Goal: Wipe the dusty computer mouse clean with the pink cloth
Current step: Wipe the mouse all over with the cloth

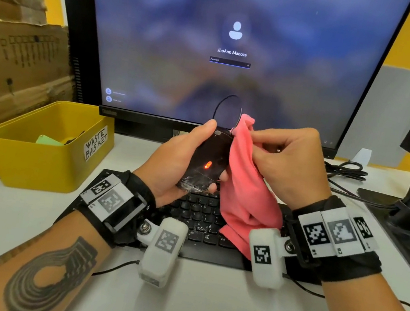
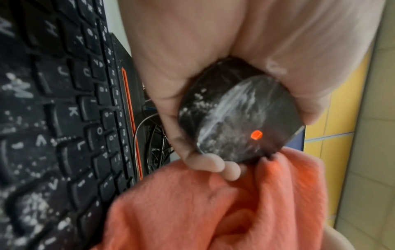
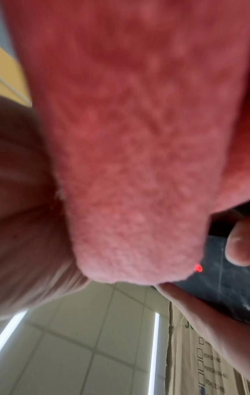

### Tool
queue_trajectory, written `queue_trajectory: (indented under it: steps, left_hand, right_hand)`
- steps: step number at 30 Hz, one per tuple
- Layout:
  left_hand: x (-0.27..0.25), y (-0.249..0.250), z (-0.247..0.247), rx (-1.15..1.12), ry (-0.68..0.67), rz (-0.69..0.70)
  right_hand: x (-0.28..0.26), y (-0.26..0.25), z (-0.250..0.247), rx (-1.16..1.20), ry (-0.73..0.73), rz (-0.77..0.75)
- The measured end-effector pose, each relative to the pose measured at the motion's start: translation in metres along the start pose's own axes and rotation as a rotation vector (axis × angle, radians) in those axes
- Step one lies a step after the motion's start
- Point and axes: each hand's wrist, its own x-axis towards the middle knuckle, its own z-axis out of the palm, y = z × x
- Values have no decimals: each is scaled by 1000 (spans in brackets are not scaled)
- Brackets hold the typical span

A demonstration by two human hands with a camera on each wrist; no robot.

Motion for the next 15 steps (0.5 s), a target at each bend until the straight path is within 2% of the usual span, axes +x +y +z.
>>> queue_trajectory:
  steps: [4,9,15]
  left_hand:
    - [0,-1,0,39,-31,7]
    - [-1,0,4,62,8,51]
    - [-1,-2,10,132,30,104]
  right_hand:
    - [-2,-4,3,-11,37,-108]
    - [-5,-10,8,-33,108,-255]
    - [-8,-16,14,-48,74,-334]
